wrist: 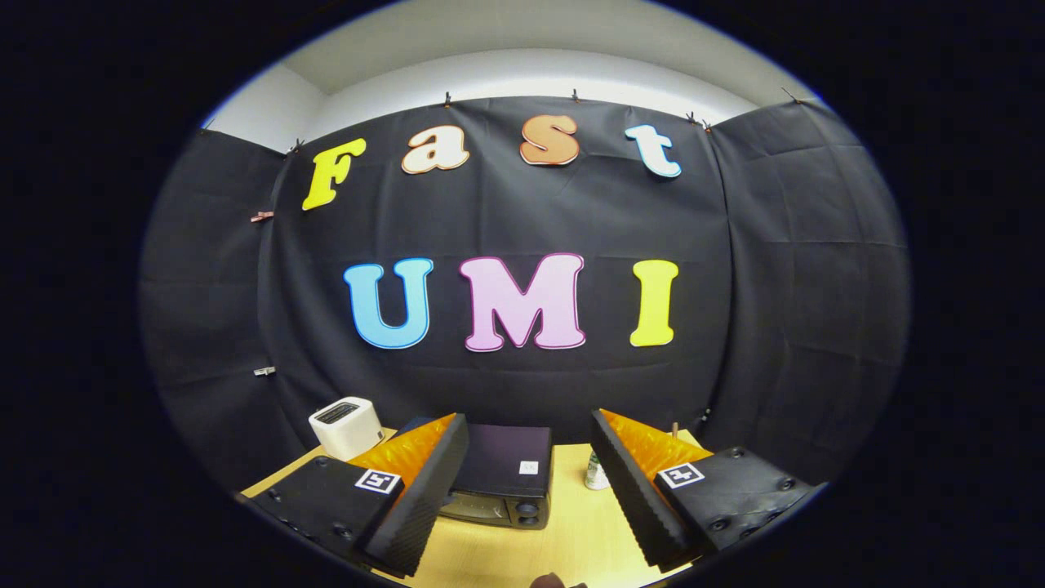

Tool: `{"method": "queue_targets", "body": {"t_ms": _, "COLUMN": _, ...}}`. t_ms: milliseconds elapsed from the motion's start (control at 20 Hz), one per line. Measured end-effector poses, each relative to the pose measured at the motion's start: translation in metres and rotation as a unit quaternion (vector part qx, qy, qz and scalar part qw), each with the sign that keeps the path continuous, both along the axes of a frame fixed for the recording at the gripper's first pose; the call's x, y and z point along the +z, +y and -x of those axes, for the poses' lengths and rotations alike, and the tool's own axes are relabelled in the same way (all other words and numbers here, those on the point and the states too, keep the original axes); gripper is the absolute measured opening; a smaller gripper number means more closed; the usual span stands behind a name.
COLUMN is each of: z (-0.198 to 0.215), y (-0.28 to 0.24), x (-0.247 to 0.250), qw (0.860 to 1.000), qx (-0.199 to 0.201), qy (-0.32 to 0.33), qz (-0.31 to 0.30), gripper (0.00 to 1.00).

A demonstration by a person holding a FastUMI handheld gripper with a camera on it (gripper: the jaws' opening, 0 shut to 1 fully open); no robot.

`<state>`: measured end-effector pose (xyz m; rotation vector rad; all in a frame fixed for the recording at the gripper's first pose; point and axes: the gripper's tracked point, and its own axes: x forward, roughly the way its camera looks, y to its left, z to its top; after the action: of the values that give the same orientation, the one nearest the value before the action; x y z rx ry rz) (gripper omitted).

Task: Open the toaster oven, put the food inside, and close the toaster oven door.

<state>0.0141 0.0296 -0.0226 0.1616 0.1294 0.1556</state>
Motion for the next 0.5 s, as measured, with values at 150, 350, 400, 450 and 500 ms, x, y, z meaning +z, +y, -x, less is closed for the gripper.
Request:
{"method": "queue_targets", "body": {"t_ms": 150, "z": -0.001, "y": -0.028, "x": 0.002, "qw": 1.000, "qx": -0.018, "qy": -0.006, "qz": 0.002, "gripper": 0.98}}
{"method": "queue_targets", "body": {"t_ms": 350, "z": -0.004, "y": -0.052, "x": -0.011, "qw": 0.999, "qx": -0.032, "qy": -0.005, "qz": 0.033, "gripper": 0.98}}
{"method": "queue_targets", "body": {"t_ms": 400, "z": -0.003, "y": -0.054, "x": -0.012, "qw": 0.999, "qx": -0.033, "qy": -0.002, "qz": 0.033, "gripper": 0.98}}
{"method": "queue_targets", "body": {"t_ms": 450, "z": -0.002, "y": -0.057, "x": -0.013, "qw": 0.999, "qx": -0.033, "qy": 0.000, "qz": 0.031, "gripper": 0.98}}
{"method": "queue_targets", "body": {"t_ms": 500, "z": -0.002, "y": -0.061, "x": -0.014, "qw": 0.999, "qx": -0.036, "qy": 0.002, "qz": 0.029, "gripper": 0.98}}
